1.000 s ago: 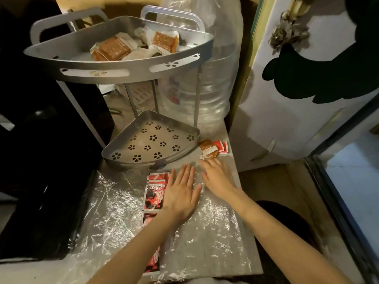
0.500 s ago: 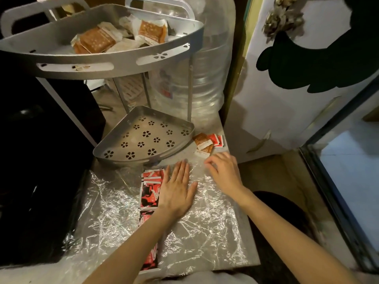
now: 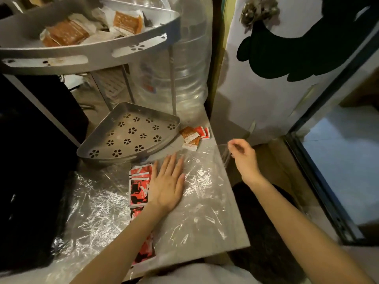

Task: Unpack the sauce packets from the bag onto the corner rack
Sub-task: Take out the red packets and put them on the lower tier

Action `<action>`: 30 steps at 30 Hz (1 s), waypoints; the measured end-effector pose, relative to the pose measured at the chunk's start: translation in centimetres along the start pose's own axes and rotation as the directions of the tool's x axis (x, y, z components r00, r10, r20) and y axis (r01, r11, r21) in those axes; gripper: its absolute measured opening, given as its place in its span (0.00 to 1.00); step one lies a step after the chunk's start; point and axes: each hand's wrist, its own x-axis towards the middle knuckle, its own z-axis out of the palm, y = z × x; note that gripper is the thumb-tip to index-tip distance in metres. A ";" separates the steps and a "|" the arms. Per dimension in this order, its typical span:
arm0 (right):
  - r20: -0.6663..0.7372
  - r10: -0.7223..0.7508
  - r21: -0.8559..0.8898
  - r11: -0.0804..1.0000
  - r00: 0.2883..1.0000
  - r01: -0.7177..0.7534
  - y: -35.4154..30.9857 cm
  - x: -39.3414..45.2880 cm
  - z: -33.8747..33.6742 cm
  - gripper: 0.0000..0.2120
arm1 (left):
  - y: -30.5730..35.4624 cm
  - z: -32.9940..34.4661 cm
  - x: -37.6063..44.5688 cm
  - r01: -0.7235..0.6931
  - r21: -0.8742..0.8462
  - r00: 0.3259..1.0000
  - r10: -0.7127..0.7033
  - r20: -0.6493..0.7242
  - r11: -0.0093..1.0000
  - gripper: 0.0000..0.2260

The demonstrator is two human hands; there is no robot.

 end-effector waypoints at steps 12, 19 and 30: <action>0.125 0.222 0.283 0.926 0.967 -0.249 -0.8 -1.8 0.9 0.05 | 3.1 -2.8 -3.4 -0.109 -0.387 0.984 0.044 -0.173 0.916 0.20; 0.135 0.232 0.316 0.911 0.963 -0.264 -1.3 -3.7 1.3 0.13 | 5.4 0.5 -8.2 -0.072 -0.385 0.988 0.118 0.096 0.920 0.23; 0.118 0.030 -0.239 0.971 0.992 -0.001 1.9 -12.1 2.7 0.15 | 5.5 3.0 -8.1 -0.109 -0.139 0.982 0.129 0.138 0.984 0.25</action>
